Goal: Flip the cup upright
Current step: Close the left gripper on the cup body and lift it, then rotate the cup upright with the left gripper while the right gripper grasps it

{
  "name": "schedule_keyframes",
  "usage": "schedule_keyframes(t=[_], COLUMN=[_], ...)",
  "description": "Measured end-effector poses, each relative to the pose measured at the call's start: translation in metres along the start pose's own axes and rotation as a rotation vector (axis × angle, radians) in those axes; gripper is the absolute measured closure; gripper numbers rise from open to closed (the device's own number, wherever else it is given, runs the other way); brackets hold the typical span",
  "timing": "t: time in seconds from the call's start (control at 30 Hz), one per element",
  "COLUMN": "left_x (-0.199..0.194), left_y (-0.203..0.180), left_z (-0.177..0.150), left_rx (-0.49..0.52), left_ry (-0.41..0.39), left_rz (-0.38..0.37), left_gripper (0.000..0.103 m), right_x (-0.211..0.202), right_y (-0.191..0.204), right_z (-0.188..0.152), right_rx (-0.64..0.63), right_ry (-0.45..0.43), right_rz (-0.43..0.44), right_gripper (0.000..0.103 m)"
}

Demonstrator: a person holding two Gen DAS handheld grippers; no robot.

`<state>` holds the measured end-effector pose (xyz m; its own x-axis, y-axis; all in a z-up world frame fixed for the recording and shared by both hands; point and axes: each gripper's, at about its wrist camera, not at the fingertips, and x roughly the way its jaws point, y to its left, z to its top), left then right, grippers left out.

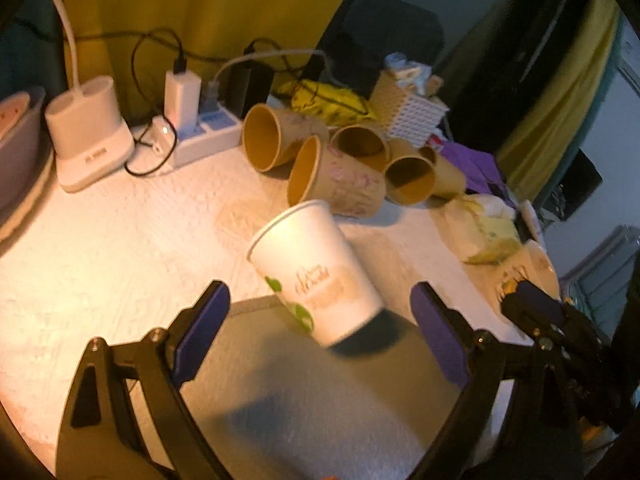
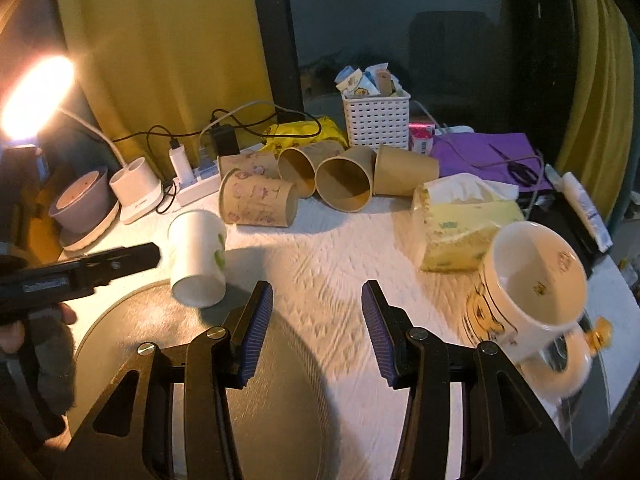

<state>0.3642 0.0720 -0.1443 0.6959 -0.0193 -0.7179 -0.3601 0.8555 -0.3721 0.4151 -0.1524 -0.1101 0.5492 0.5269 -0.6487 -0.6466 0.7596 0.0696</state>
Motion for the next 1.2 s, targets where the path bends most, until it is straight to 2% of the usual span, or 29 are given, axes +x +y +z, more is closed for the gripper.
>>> schedule_keyframes(t=[0.13,0.33,0.4,0.43,0.47,0.5,0.63,0.8,1.0,1.2], left_x=[0.027,0.056,0.06,0.06,0.059,0.058,0.045,0.017,-0.032,-0.075], left_y=[0.008,0.01,0.013,0.013,0.013,0.012,0.006,-0.006,-0.011,-0.002], left_z=[0.004,0.004,0.002,0.002,0.002,0.001,-0.003,-0.015,-0.044,-0.083], left_rx=[-0.062,-0.063,-0.078,-0.073,-0.069,-0.063,-0.015,0.094,0.236,0.277], left_ry=[0.053,0.126,0.131,0.132,0.135,0.134,0.105,0.059,-0.007,-0.031], left_rz=[-0.022,-0.072,-0.095,-0.094,-0.102,-0.106,-0.129,-0.143,-0.12,-0.118], left_gripper=[0.011,0.011,0.029,0.035,0.039,0.039,0.04,0.04,0.04,0.04], right_x=[0.013,0.027,0.028,0.028,0.027,0.027,0.02,0.004,-0.022,-0.051], right_y=[-0.005,-0.009,-0.01,-0.01,-0.01,-0.01,-0.006,0.006,0.031,0.061], right_z=[0.005,0.006,0.005,0.004,0.004,0.003,0.002,0.001,-0.007,-0.023], right_rx=[0.006,0.019,0.022,0.024,0.026,0.029,0.03,0.036,0.04,0.046], right_ry=[0.009,0.029,0.031,0.033,0.034,0.035,0.033,0.015,-0.006,-0.001], right_rz=[0.019,0.03,0.027,0.024,0.02,0.016,0.005,0.007,0.025,0.071], right_gripper=[0.054,0.054,0.054,0.054,0.054,0.054,0.054,0.054,0.054,0.054])
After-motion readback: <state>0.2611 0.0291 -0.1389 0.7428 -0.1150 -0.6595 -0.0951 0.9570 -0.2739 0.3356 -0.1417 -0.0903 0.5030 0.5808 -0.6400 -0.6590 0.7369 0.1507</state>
